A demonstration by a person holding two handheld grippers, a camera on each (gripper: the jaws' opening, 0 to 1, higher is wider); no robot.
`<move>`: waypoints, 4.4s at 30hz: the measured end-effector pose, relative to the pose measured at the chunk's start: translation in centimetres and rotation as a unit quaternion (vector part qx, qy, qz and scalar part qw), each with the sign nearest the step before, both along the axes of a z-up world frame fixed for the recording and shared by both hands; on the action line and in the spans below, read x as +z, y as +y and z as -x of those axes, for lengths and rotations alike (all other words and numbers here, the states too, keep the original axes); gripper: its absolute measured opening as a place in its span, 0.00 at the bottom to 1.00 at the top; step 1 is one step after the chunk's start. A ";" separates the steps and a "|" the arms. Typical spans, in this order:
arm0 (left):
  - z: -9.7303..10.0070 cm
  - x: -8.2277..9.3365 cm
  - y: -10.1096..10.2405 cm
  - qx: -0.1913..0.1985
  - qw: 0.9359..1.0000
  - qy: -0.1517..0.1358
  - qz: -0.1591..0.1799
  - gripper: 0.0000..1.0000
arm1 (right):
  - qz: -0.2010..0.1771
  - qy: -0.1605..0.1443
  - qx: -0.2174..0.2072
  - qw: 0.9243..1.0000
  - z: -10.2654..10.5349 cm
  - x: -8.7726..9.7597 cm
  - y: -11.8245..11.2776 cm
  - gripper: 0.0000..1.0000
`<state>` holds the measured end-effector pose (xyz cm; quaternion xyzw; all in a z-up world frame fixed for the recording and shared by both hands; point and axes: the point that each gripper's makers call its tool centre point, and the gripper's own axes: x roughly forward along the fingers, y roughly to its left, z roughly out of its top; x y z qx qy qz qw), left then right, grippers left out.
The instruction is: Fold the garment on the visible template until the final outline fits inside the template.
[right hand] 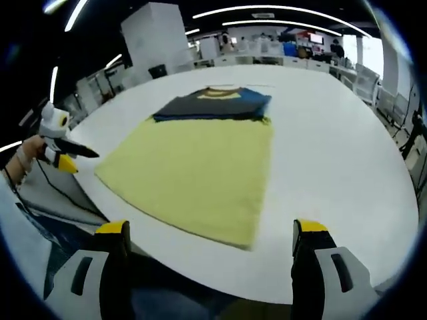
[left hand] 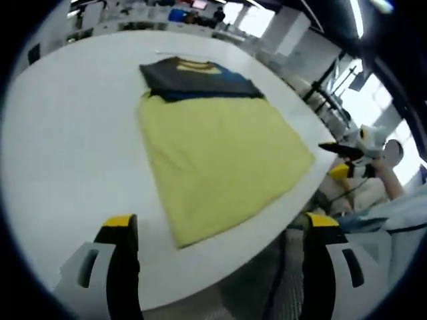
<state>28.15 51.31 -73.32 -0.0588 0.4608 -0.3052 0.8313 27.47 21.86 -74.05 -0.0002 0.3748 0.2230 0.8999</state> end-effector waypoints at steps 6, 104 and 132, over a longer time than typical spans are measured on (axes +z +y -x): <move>0.0 -0.4 0.1 0.005 1.000 0.005 0.001 1.00 | -0.002 0.001 -0.009 1.000 -0.2 -0.3 -0.2 1.00; -0.5 -3.2 2.2 0.033 0.996 0.002 -0.082 0.00 | 0.014 -0.009 -0.075 0.997 -1.5 -2.5 -3.2 0.03; 3.6 2.3 1.9 -0.036 0.994 0.060 -0.083 0.00 | 0.058 0.029 0.048 0.997 2.0 5.0 -2.6 0.03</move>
